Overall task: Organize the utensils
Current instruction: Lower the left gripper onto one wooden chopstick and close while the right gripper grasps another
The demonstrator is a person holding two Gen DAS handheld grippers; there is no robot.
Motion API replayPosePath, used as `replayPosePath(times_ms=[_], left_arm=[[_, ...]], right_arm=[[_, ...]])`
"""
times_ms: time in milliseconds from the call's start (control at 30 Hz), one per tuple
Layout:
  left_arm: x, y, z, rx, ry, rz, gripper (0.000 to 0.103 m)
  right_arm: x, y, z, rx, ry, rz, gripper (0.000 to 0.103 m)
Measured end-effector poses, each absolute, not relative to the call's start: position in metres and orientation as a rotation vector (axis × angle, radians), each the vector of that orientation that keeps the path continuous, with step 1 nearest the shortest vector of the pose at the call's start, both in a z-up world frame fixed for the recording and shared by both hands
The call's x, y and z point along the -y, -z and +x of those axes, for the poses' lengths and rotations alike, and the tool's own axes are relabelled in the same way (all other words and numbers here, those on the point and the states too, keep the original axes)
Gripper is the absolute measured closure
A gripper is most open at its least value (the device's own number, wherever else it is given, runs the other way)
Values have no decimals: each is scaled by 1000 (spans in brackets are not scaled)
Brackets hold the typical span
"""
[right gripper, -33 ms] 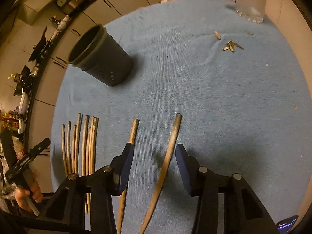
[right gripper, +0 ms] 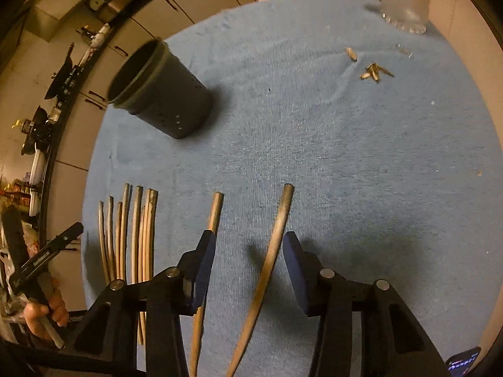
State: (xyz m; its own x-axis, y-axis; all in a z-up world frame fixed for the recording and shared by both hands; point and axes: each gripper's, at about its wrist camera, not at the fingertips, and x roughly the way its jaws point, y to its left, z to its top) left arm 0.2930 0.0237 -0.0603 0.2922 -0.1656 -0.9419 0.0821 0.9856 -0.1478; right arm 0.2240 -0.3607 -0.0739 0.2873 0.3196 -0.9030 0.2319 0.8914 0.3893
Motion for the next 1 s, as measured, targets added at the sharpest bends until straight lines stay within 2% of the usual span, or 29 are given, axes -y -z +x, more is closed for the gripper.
replayPosePath(times_ms=[33, 100, 367, 433, 600, 900, 967, 1000], left_arm=[[-23, 66, 299, -1304, 160, -80, 40], [-20, 74, 306, -1355, 147, -75, 55], [-6, 74, 320, -1354, 175, -63, 68], [-2, 75, 321, -1364, 179, -52, 74], [4, 84, 325, -1410, 201, -37, 97], [7, 87, 332, -1413, 217, -45, 97], [8, 88, 332, -1415, 220, -40, 96], [8, 88, 331, -1415, 221, -35, 96]], right_arm=[[361, 75, 227, -1305, -56, 509, 55], [361, 77, 233, -1313, -40, 495, 55], [363, 75, 236, -1312, -12, 471, 55], [361, 77, 237, -1318, -10, 472, 55], [362, 76, 241, -1334, -8, 472, 55], [360, 87, 263, -1404, 42, 449, 55], [357, 93, 269, -1427, 62, 439, 66], [356, 96, 271, -1439, 67, 437, 68]])
